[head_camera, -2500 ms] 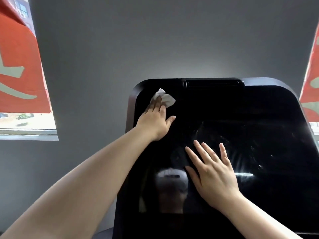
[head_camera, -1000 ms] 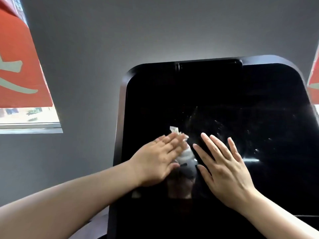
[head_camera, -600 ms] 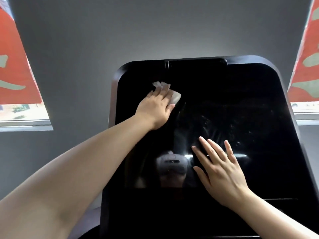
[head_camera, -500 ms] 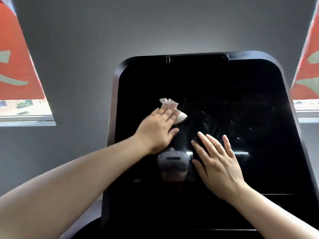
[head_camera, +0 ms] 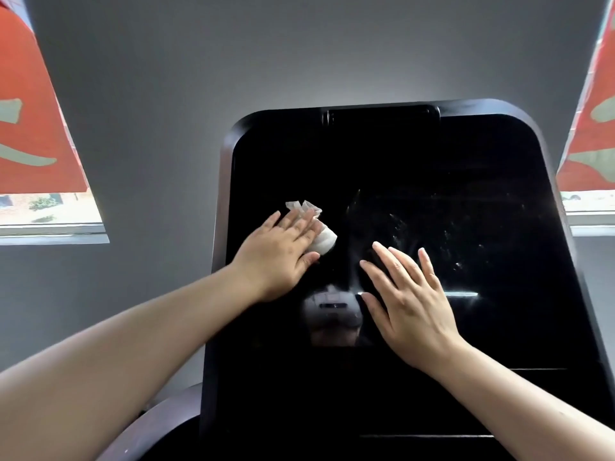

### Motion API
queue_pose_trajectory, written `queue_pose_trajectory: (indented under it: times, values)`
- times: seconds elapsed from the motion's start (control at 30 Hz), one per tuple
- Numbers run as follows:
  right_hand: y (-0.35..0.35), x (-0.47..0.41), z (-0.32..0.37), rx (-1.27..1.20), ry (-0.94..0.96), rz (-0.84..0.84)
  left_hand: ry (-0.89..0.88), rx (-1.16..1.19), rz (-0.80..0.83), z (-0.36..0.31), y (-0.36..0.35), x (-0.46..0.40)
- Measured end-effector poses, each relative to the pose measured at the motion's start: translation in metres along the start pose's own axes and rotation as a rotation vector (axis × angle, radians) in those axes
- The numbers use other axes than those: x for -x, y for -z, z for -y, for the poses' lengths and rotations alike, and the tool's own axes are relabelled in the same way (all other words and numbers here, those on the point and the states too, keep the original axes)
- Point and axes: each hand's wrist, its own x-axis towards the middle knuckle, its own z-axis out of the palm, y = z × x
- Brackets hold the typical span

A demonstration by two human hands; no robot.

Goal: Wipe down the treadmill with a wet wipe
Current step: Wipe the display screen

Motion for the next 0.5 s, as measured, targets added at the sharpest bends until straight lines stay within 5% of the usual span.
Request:
queue_pose_trajectory:
  times: [0.07, 0.3, 0.5]
  values:
    - [0.001, 0.0, 0.001, -0.007, -0.001, -0.003, 0.004, 0.106, 0.001, -0.016, -0.003, 0.006]
    - [0.002, -0.005, 0.007, -0.02, 0.029, -0.022, -0.461, -0.016, 0.076, -0.031, -0.029, 0.071]
    - [0.001, -0.009, 0.016, -0.049, -0.014, -0.045, 0.09, 0.041, 0.025, -0.008, -0.001, 0.01]
